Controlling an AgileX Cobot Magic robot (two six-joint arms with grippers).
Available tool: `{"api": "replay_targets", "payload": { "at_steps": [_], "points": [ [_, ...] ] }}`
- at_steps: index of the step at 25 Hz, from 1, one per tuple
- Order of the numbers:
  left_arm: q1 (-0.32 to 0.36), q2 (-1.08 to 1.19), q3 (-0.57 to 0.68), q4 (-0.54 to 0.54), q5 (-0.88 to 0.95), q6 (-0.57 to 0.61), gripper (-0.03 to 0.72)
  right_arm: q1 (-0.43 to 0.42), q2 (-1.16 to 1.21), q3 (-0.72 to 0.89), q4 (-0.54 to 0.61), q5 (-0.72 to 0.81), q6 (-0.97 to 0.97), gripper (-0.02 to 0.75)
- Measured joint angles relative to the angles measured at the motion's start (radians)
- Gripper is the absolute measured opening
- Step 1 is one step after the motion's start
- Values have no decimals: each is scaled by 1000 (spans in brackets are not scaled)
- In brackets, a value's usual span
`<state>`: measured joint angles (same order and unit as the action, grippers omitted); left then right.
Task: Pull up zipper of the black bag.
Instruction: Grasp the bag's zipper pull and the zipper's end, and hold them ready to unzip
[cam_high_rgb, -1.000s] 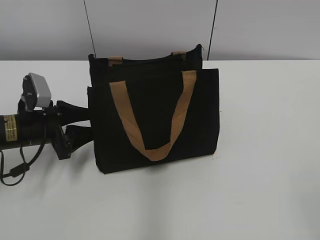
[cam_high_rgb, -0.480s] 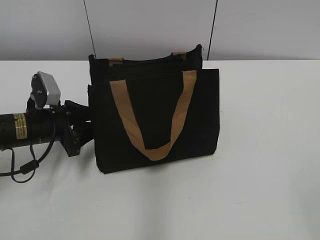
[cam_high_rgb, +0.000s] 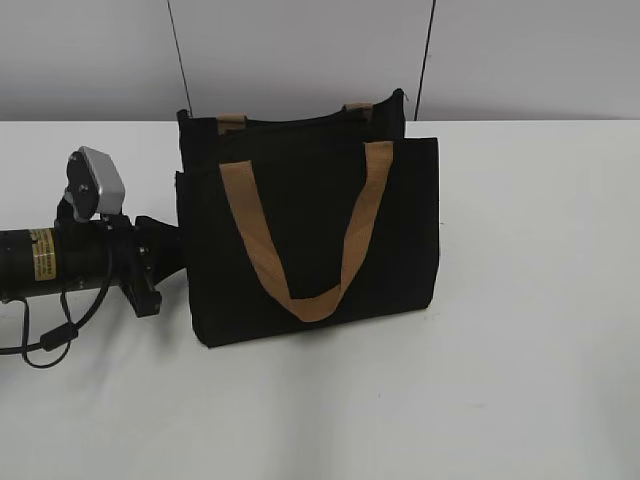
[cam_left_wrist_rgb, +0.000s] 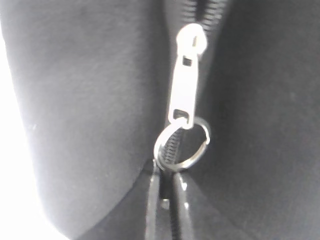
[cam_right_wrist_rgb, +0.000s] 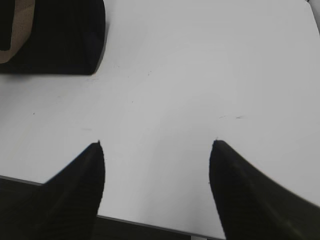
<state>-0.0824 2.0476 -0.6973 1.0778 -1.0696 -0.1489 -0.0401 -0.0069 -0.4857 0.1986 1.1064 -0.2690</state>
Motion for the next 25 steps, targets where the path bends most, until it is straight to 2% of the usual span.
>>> {"api": "replay_targets", "payload": {
  "at_steps": [9,13,19,25],
  "points": [
    [0,-51,6,14,15,-109,19,0,0,0,0,0,0,508],
    [0,-199,33,32,39,-170,19,0,0,0,0,0,0,508],
    [1,-479,62,73,182,-421,18,0,0,0,0,0,0,508],
    [1,-705,62,102,288,-521,18,0,0,0,0,0,0,508]
  ]
}}
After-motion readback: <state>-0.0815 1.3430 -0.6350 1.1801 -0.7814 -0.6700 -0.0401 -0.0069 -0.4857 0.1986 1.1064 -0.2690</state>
